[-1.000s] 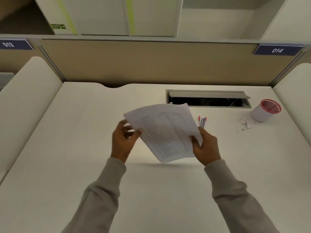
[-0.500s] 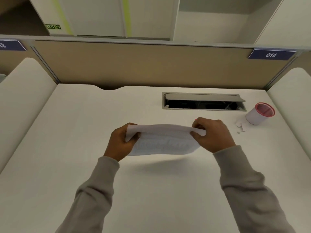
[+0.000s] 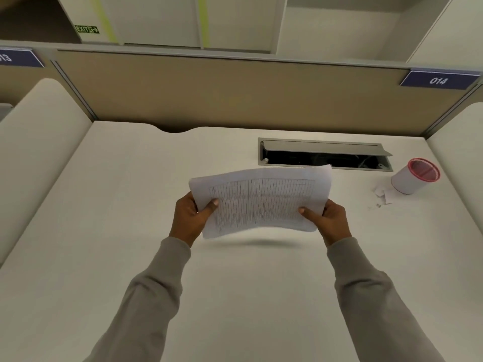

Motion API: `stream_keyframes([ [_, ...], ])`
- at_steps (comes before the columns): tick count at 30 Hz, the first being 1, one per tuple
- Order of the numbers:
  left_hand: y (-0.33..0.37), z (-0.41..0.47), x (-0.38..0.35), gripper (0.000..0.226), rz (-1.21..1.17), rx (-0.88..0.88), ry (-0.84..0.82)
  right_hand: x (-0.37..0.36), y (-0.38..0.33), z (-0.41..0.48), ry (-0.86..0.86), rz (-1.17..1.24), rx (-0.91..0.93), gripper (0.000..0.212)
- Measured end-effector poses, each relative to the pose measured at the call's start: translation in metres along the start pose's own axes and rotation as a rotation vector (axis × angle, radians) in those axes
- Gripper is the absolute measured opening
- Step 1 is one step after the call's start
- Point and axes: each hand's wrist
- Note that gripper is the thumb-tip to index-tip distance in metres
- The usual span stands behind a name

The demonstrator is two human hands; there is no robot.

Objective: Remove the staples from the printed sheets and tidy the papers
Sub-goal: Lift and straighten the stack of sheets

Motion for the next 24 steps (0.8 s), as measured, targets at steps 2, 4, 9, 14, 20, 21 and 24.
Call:
stream_keyframes([
  [2, -0.002, 0.002, -0.004, 0.019, -0.008, -0.01, 0.033, -0.006, 0.0, 0.0, 0.059, 0.016, 0.023, 0.027],
  [4, -0.007, 0.002, -0.01, 0.025, -0.037, 0.01, 0.057, -0.009, 0.005, -0.001, 0.099, 0.032, 0.019, 0.028],
  [9, -0.037, -0.001, -0.03, 0.033, 0.003, 0.133, 0.022, -0.014, 0.037, 0.0, 0.191, 0.044, -0.085, 0.029],
  [14, -0.056, 0.002, -0.045, 0.025, 0.054, 0.22, 0.036, -0.016, 0.046, 0.004, 0.232, 0.037, -0.092, 0.034],
  [20, -0.068, 0.005, -0.05, 0.02, 0.113, 0.253, 0.044, -0.018, 0.057, 0.002, 0.233, -0.013, -0.096, 0.021],
  [21, -0.07, 0.006, -0.049, 0.019, 0.136, 0.268, 0.036, -0.018, 0.058, 0.002, 0.232, -0.035, -0.088, 0.018],
  [24, -0.067, 0.011, -0.044, 0.015, 0.233, 0.203, 0.043, -0.015, 0.053, 0.004, 0.195, -0.129, -0.026, 0.015],
])
Point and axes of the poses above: each hand's wrist, its own z-axis towards the middle knuckle, its own x-axis out of the back of the hand, y = z × x, and after that the axes turned 6 degrees about z, right-handed
